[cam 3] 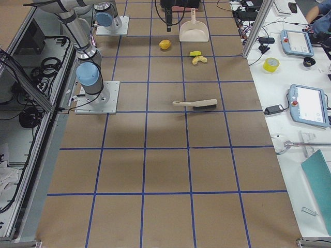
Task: Sweep and dump trash into bin
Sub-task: 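Move the left gripper to the dustpan handle while the right gripper approaches the brush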
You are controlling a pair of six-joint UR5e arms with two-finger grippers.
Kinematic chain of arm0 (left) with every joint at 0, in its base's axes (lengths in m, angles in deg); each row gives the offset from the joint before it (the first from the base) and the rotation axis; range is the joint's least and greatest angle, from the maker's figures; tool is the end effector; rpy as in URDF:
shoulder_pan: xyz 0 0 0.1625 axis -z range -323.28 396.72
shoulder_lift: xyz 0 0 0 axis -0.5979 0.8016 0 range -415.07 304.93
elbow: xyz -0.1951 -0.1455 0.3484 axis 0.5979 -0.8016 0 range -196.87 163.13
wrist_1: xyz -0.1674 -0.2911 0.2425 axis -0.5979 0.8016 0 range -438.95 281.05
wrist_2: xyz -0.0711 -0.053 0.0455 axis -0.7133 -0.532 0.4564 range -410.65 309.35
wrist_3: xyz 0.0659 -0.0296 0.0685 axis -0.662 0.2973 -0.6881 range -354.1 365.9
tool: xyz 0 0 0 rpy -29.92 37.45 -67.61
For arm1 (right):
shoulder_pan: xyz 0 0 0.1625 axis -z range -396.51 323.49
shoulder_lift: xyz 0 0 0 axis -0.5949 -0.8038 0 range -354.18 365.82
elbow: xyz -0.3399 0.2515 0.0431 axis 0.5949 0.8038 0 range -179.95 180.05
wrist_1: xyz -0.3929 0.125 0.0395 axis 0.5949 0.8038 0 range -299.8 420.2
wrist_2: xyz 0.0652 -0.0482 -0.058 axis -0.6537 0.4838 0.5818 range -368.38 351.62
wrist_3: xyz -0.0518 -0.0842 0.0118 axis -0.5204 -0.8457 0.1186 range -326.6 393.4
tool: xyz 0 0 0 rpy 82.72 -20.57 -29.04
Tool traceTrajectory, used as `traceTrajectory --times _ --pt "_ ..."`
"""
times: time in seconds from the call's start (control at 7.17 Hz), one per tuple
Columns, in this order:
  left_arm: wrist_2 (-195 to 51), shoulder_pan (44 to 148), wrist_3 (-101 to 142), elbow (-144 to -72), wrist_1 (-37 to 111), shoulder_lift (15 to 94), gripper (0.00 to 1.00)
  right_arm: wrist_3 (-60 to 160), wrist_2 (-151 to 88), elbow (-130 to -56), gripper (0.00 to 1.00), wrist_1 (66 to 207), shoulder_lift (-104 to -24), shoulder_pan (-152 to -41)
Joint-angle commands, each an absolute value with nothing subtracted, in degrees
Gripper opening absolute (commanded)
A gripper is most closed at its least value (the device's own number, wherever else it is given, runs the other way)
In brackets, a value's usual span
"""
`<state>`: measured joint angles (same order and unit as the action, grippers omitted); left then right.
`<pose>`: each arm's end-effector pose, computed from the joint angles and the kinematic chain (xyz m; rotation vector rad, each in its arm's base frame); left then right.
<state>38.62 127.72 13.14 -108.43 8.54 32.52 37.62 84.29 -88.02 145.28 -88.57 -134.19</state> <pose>-0.1428 -0.4771 0.4994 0.1696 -3.1188 0.0899 0.1889 -0.4380 0.5325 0.0929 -3.0961 0.0452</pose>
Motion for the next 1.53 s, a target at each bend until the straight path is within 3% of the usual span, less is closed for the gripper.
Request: traceTrajectory --times 0.0,0.56,0.84,0.98,1.4 --pt "38.56 127.68 14.86 -108.54 5.43 32.82 1.0 37.71 84.52 -87.93 1.0 145.19 -88.66 -134.07" --pt "38.3 126.9 7.82 -108.55 5.25 33.78 1.0 29.26 87.13 -88.02 0.99 146.59 -87.7 -130.57" --pt "38.38 126.28 2.7 -108.02 4.46 34.4 1.0 23.93 86.98 -88.72 1.0 147.46 -79.56 -123.81" --pt "38.47 124.71 -13.28 -109.41 -0.33 35.71 1.0 17.91 87.33 -89.68 1.0 150.87 -77.26 -122.3" --pt "37.68 118.56 -35.66 -111.08 -1.08 38.61 1.0 8.04 87.42 -99.06 1.0 165.61 -73.37 -114.05"
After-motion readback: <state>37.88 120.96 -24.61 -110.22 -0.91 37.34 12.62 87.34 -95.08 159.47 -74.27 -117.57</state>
